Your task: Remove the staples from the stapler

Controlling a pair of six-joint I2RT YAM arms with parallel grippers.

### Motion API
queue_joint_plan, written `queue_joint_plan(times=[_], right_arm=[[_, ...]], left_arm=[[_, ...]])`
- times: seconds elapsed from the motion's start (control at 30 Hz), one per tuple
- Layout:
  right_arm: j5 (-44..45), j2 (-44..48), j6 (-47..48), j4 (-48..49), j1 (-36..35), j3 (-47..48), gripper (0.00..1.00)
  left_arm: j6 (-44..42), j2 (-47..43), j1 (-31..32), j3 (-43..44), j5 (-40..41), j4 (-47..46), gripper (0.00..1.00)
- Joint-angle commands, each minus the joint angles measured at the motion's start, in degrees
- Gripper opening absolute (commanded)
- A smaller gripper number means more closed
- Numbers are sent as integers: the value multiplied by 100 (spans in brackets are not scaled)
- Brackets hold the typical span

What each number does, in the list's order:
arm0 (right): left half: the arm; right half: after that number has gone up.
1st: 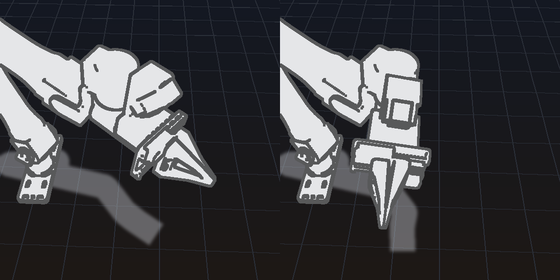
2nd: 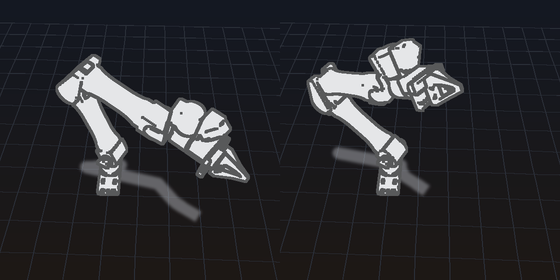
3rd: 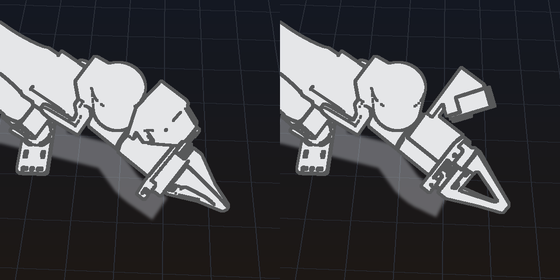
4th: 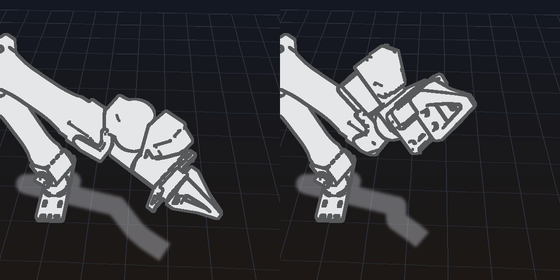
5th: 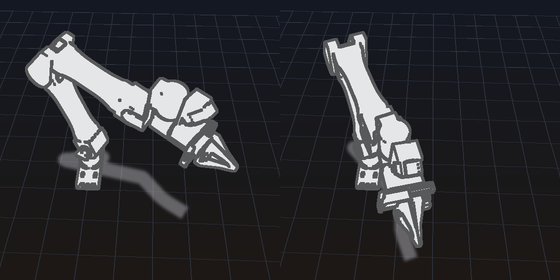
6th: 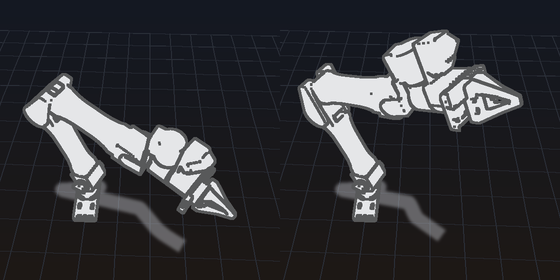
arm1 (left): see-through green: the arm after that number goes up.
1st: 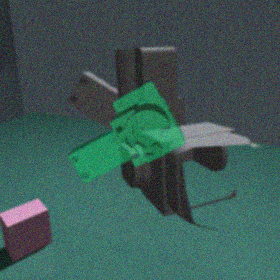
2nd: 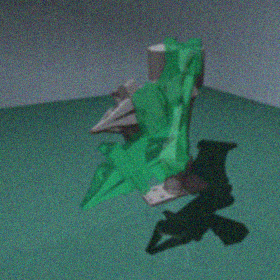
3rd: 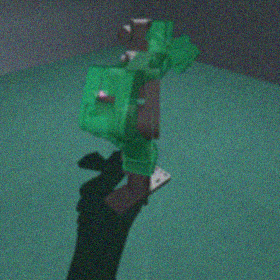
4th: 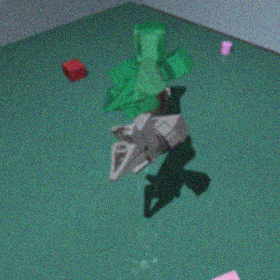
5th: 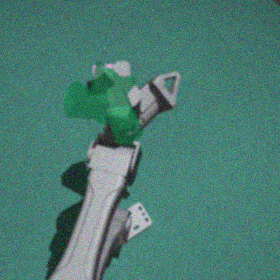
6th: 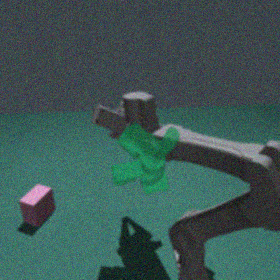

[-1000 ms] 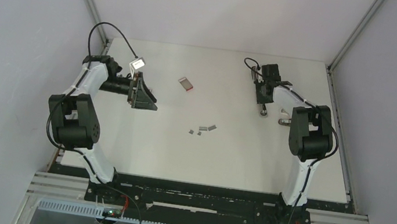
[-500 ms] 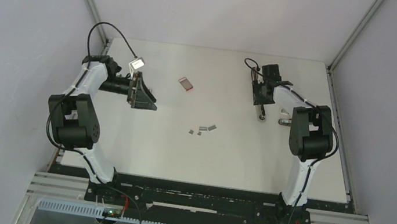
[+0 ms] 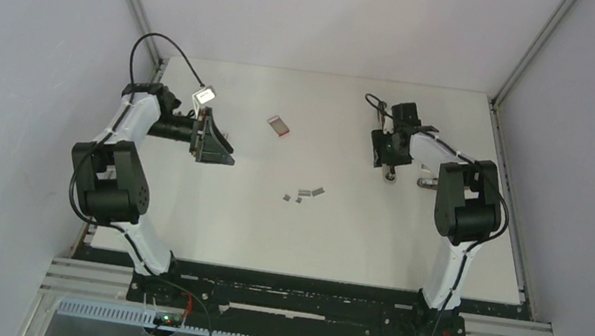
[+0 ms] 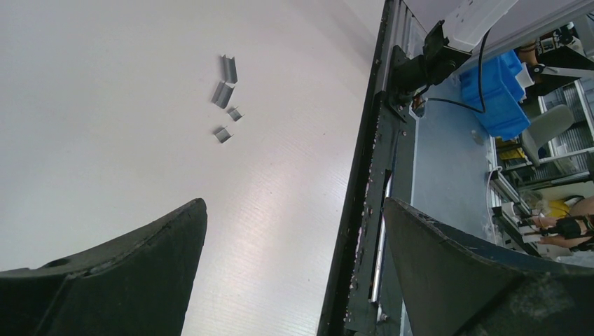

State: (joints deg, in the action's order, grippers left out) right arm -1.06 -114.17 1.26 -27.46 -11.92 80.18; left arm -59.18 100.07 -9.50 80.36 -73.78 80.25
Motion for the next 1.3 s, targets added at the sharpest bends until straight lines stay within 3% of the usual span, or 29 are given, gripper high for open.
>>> queue_joint_plan(times=[0.0,0.3,0.5,0.63,0.73,0.93,1.1,1.27], right_arm=[[-625,330,-85,-18,-306,-114,55],[-948,-244,277,-194,-1301,778,56],[-1143,-69,912,-593,-1271,1344,56],[-1635,282,2089,-1165,-1167,1634,59],[-1968,340,3362,-2125,-1058,2092,67],[-1932,-195,6050,-3827,-810,3187,72],[-1522,-830,7249,-4369,-763,3795,71],[-1367,-1208,8032,-4297,-809,3901,70]], left_arm=[[-164,-252,-53,-106,-248,47,100],[-195,-260,-52,-142,-239,49,100],[-254,-337,-102,-217,-224,52,100],[-264,-352,-117,-203,-252,61,100],[-270,-386,-118,-196,-237,61,100],[-316,-459,-134,-207,-134,60,100],[-439,-566,-134,-254,61,62,100],[-574,-690,-138,-338,323,61,100]])
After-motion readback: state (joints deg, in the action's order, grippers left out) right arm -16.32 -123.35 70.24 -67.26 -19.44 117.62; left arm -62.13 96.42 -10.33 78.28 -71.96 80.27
